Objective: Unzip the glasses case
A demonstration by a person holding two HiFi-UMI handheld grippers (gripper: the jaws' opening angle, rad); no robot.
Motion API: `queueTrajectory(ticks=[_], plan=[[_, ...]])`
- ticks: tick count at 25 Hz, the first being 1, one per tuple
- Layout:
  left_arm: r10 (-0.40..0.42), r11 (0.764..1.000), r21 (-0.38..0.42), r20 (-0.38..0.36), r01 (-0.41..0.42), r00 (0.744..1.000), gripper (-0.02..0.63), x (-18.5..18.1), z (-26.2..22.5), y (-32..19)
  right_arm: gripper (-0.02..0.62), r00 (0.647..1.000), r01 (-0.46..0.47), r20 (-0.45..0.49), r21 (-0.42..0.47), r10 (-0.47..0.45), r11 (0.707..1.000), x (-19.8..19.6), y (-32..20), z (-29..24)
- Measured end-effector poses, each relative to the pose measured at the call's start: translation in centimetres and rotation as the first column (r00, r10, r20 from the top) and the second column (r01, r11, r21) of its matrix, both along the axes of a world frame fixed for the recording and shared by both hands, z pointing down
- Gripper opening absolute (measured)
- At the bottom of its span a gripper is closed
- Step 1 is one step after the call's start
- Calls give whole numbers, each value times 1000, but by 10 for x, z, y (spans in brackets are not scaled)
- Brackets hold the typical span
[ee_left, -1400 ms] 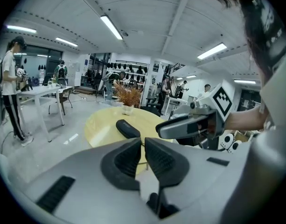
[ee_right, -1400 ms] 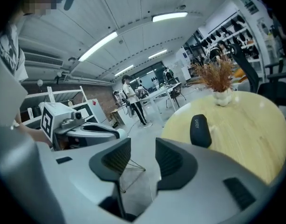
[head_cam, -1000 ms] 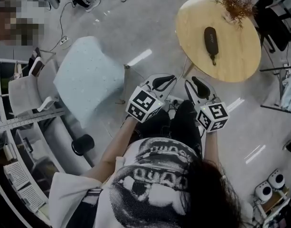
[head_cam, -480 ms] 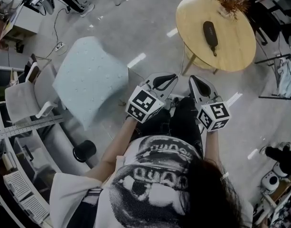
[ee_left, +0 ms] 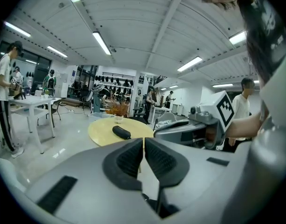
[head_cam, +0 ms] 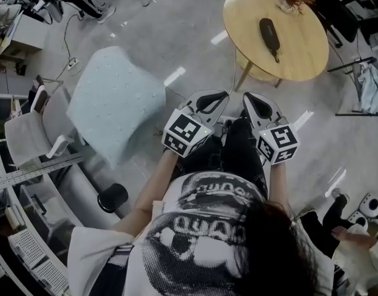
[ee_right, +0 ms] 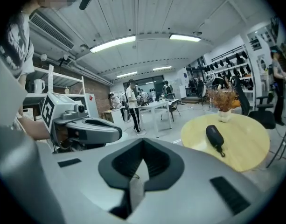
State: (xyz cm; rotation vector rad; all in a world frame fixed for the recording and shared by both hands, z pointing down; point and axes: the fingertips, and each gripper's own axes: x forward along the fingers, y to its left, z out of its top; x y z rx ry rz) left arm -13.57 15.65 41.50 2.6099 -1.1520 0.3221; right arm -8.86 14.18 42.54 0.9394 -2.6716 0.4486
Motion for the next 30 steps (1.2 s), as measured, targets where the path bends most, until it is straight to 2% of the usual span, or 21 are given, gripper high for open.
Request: queueTrajectory(ticks=[22,30], plan=[[80,996,38,-9,-79,997,17,18,-23,3,-5,990,126,-61,16,-125,992,-17,0,-1],[87,995,40,-6,-87,996,17,23,-26,3,-5,988,140,-76,27,-137,990,-14,-2,-3]])
